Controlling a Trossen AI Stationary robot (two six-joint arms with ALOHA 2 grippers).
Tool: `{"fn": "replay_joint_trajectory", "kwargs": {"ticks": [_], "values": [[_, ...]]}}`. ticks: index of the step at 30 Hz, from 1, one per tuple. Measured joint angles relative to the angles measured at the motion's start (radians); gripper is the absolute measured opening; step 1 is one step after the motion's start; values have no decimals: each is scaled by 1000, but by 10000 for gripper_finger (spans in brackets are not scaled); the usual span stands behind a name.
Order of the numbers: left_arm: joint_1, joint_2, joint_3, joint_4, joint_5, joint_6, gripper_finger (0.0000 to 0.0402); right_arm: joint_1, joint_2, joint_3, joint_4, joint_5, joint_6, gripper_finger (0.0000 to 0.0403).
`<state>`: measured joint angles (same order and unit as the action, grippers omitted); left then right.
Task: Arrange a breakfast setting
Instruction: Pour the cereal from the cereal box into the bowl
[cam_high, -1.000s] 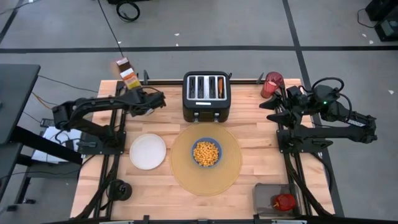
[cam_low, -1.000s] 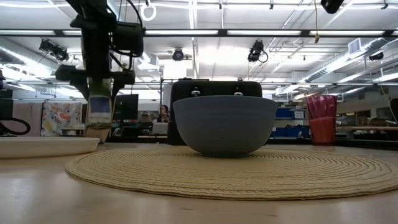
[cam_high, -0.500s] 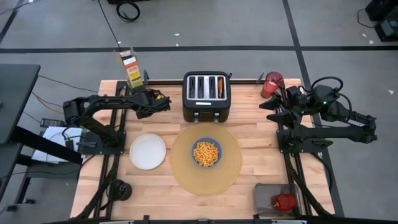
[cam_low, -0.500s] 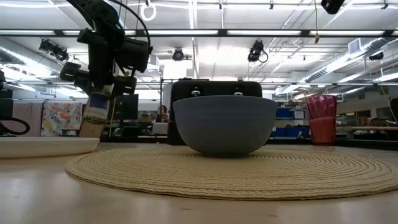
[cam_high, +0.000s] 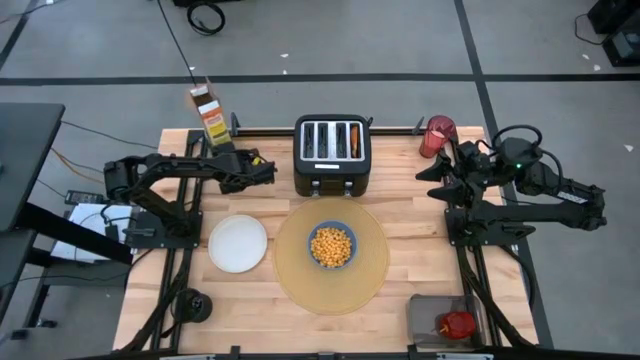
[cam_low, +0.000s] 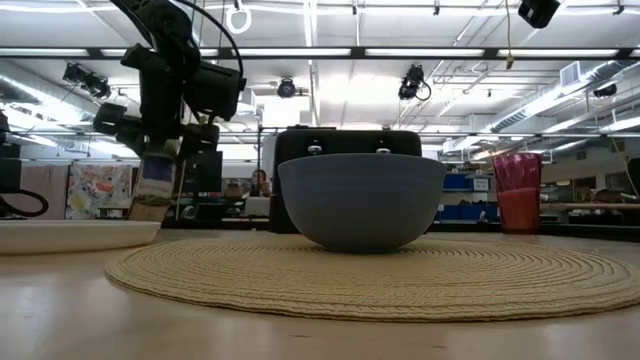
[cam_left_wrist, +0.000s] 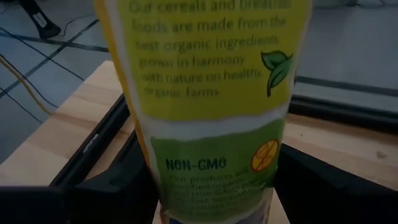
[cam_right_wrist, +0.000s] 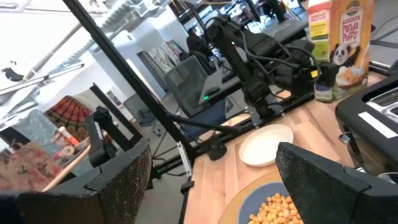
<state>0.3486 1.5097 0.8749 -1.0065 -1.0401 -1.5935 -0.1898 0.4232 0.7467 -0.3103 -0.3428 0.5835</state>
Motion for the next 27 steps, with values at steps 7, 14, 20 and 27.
{"fn": "replay_joint_trajectory", "kwargs": {"ticks": [7,14,20,27], "values": [[-18,0,0,-57,17,-1,243,0,0,0,1,1,-8,348],[-15,0,0,-80,21,-47,207,0,0,0,1,5,-8,348],[-39,0,0,-143,19,-223,241,0,0,0,1,5,5,348],[-100,8,0,-146,-171,-259,279,0,0,0,1,8,8,348]]}}
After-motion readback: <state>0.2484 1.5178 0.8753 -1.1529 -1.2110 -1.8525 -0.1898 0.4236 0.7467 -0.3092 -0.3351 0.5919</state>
